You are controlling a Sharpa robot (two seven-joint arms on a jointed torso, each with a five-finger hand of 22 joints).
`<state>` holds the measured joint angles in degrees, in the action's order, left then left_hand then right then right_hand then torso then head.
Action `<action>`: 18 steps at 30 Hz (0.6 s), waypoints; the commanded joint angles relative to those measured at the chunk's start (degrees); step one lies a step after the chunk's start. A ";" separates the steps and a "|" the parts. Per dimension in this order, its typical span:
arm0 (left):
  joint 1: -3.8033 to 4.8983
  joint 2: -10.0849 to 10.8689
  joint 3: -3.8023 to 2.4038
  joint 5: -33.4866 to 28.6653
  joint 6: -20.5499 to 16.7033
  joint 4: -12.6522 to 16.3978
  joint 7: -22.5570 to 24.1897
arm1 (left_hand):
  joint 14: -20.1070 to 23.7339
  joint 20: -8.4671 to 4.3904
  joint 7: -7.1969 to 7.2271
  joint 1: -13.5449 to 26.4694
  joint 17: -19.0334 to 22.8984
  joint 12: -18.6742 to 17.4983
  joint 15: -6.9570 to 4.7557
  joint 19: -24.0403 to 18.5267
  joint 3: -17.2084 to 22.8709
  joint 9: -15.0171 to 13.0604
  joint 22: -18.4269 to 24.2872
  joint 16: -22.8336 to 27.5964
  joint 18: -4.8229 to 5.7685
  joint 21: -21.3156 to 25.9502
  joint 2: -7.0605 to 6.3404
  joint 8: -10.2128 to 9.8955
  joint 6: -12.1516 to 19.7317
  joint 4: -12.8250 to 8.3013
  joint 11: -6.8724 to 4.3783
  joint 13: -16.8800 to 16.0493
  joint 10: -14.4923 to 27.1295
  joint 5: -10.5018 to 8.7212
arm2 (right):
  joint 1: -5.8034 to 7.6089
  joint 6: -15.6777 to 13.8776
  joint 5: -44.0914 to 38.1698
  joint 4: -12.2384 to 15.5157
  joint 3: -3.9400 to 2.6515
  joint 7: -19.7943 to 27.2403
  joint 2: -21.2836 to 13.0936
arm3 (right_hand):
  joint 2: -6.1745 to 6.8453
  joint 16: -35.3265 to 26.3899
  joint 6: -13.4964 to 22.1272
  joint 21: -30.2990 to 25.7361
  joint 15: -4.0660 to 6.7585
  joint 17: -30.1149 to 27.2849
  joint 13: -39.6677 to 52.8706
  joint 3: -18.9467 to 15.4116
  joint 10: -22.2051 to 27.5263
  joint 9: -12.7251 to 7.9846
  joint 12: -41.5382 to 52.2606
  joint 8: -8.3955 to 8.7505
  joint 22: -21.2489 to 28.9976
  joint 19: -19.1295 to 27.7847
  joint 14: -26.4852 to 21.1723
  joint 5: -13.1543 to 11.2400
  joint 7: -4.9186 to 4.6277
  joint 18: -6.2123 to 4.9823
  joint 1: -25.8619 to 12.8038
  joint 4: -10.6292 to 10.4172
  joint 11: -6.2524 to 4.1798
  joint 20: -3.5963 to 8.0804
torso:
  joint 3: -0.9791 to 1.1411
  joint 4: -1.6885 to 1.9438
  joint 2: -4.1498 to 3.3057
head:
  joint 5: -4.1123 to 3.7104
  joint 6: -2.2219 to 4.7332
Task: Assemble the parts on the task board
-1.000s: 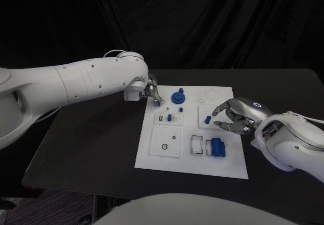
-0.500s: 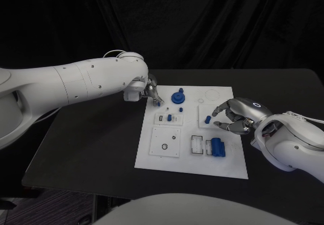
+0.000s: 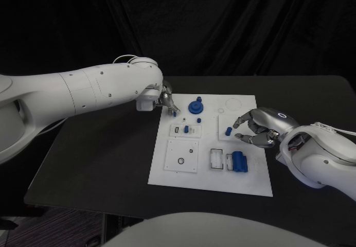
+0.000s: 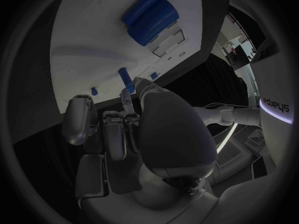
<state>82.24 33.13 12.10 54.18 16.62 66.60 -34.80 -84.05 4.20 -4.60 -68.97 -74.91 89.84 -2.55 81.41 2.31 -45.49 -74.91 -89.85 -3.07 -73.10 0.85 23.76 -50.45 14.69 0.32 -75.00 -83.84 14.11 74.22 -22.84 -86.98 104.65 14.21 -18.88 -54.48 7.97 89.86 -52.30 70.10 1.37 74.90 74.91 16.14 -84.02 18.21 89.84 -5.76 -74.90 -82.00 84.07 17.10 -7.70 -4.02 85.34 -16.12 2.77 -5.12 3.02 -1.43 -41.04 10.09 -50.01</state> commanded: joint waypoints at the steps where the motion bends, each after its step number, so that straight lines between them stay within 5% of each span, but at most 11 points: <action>1: -0.14 -0.07 -0.03 0.16 -1.18 0.14 0.45 | -5.95 0.09 0.00 0.07 -15.09 0.16 0.52 -0.30 -0.15 -0.31 -7.88 -0.15 -1.00 0.38 -0.15 0.65 0.68 -0.20 0.40 -15.00 -6.16 -0.32 | -0.07 0.52 -0.10 0.18 -0.03 -1.21 -0.07 | 0.04 0.07 -0.49 -0.14 -0.23 15.00 15.09 0.29 -5.98 -0.08 0.16 0.17 -9.05 0.23 5.90 0.30 0.10 -0.49 -0.54 -0.07 0.10 0.12 | 0.02 -0.01 0.01 | 0.06 0.01; 18: -0.16 -0.17 -0.03 0.16 -1.35 -0.10 0.56 | -5.95 0.16 -0.09 -0.19 -15.09 0.16 0.59 -0.77 -0.02 -1.99 -7.23 -0.15 -1.28 2.16 0.35 2.39 2.67 -0.51 0.48 -15.00 -6.16 1.73 | -0.06 0.90 -0.10 0.23 -0.03 -1.32 -0.04 | -0.03 0.06 -0.51 -0.12 -0.23 14.99 15.09 0.32 -5.98 -0.11 0.16 0.19 -9.06 0.21 5.90 0.31 0.10 -0.48 -0.68 -0.14 0.11 0.12 | 0.00 -0.05 0.02 | 0.13 0.01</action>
<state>82.18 33.07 12.11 54.18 15.26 66.51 -34.71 -83.84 4.29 -4.70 -68.97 -74.91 89.84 -2.35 80.88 2.15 -47.43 -74.91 -89.85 -3.98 -71.11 0.85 25.84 -48.30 14.53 0.53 -75.00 -84.05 15.68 74.22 -22.29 -86.97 104.70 14.21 -19.10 -54.50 7.98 89.86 -52.51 70.10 1.37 74.91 74.91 16.14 -84.02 18.15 89.84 -5.75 -74.94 -82.00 84.07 17.28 -7.49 -4.02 85.35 -16.12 2.77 -5.12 3.02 -1.47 -41.03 10.15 -50.01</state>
